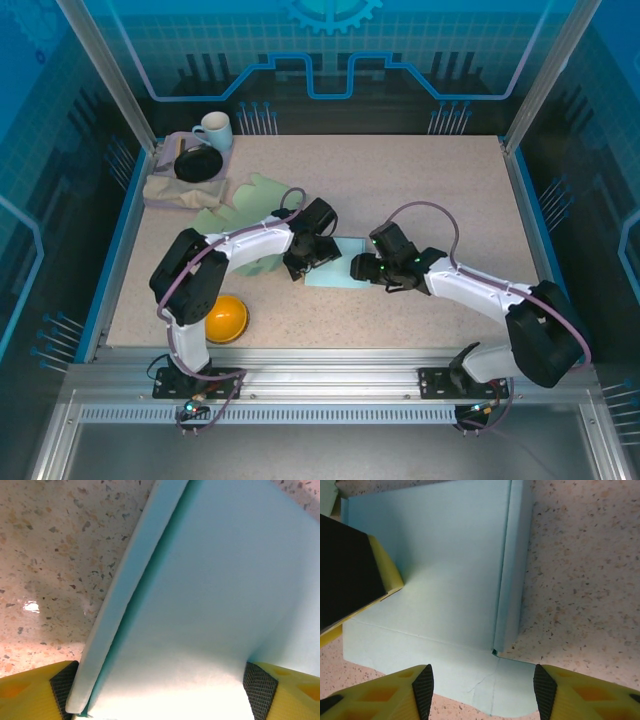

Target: Fold the paper box

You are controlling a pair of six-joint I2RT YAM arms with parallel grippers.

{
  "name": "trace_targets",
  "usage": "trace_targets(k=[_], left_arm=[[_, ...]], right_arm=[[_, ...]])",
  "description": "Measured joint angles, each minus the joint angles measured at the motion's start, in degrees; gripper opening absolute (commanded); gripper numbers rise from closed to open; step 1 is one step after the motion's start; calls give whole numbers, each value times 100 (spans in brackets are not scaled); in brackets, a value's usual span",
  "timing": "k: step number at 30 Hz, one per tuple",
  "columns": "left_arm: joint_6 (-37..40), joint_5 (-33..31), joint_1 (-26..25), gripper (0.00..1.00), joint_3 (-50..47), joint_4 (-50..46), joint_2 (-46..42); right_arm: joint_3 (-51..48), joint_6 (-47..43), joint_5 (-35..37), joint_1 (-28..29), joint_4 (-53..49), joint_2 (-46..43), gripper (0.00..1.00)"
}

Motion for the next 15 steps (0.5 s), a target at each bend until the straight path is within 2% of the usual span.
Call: trace_targets(k=[15], left_arm=[[114, -28, 0, 89, 74, -9, 66]], right_arm=[[0, -2, -17, 72, 57, 365, 55]])
